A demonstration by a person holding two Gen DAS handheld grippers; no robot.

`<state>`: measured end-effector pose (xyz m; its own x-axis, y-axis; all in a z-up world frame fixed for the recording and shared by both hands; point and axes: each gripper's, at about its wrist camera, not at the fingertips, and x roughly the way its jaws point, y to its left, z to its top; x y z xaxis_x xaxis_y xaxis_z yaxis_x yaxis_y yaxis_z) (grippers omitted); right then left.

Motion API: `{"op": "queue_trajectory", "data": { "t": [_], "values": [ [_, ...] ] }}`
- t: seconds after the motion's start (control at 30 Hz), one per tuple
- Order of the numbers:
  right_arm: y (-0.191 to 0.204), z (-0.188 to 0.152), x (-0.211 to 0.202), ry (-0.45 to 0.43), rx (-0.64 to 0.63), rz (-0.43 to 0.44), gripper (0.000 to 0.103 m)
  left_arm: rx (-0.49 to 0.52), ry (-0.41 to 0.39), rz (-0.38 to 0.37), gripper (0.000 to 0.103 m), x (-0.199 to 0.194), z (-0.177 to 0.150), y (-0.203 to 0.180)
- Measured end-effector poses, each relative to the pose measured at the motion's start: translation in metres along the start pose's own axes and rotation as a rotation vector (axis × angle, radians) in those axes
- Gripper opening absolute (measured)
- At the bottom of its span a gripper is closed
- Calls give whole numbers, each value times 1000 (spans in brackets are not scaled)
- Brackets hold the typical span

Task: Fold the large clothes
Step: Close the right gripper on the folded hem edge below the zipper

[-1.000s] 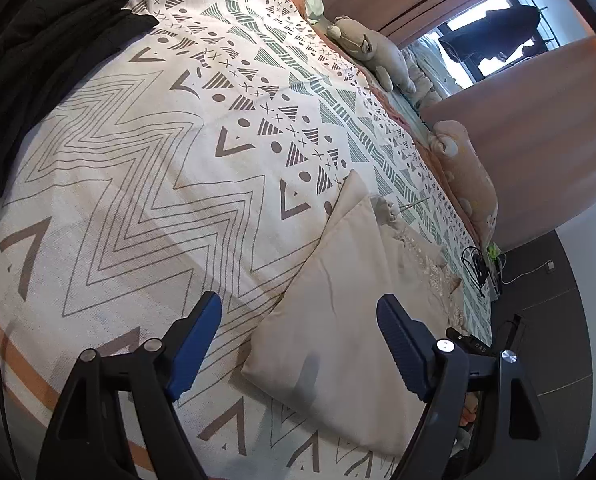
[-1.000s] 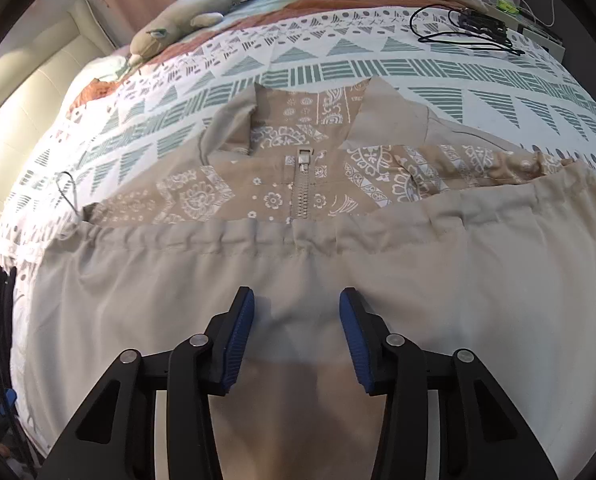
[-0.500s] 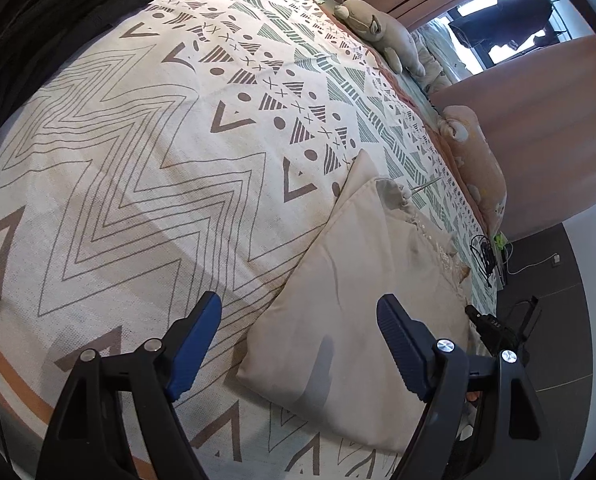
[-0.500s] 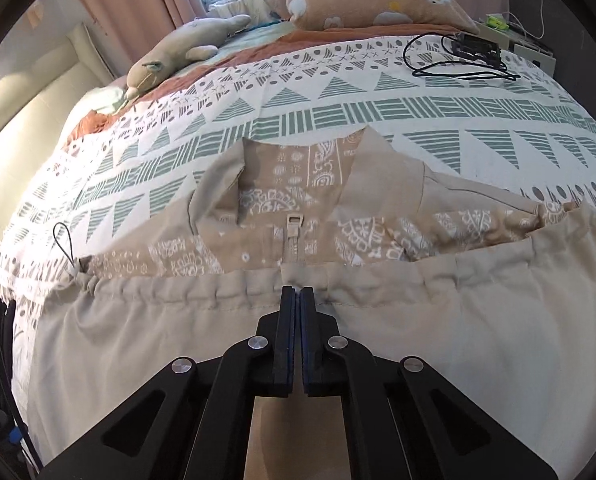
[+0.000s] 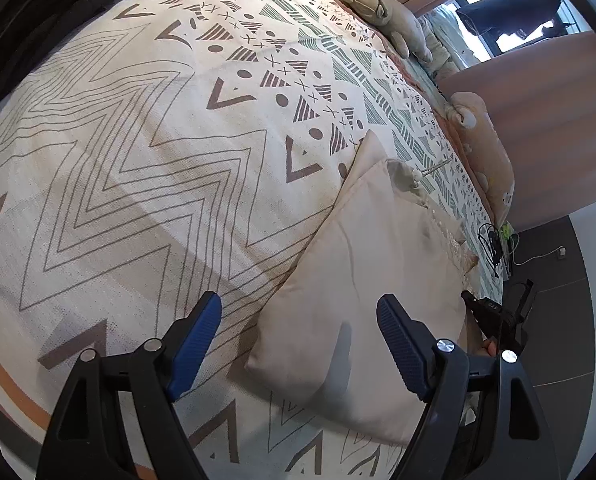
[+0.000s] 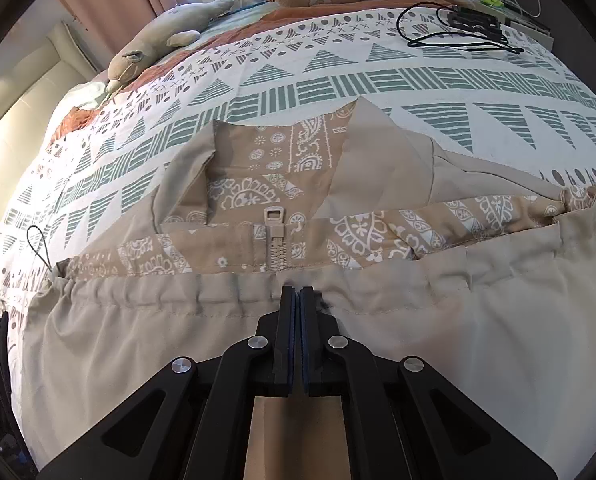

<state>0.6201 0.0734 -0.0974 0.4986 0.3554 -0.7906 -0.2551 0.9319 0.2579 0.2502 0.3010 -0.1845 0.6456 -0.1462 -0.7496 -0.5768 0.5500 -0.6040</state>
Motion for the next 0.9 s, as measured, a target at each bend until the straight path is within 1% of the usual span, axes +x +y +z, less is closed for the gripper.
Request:
{"op": "queue_trajectory", "data": {
  "t": [0.07,0.17,0.3,0.37,0.53,0.57,0.6,0.63,0.67,0.77,0.9],
  "values": [
    [-6,1,-4,16,32,56,0,-7,12,0,81,3,-1,2],
    [-19,-1,-14,9,96,116,0,-21,33,9,81,6,-4,6],
    [-25,-9,-30,-30,112,148,0,-37,51,4,81,5,-8,13],
    [-25,-15,-37,-39,99,134,0,-39,55,1,81,3,-10,14],
    [-33,-26,-62,-90,112,131,2,-62,78,-40,81,-6,-20,15],
    [-33,-29,-69,-105,109,132,7,-59,77,-43,81,-8,-22,15],
    [-33,-31,-77,-123,102,136,14,-54,76,-42,81,-10,-24,15],
    [-32,-35,-84,-136,92,138,51,-52,78,-43,81,-10,-25,14],
    [-31,-38,-90,-141,80,146,103,-55,82,-53,81,-9,-26,14],
    [-31,-52,-103,-152,62,163,103,-78,109,-85,81,-2,-27,14],
    [-35,-65,-118,-130,47,177,103,-93,127,-139,81,7,-30,9]
  ]
}}
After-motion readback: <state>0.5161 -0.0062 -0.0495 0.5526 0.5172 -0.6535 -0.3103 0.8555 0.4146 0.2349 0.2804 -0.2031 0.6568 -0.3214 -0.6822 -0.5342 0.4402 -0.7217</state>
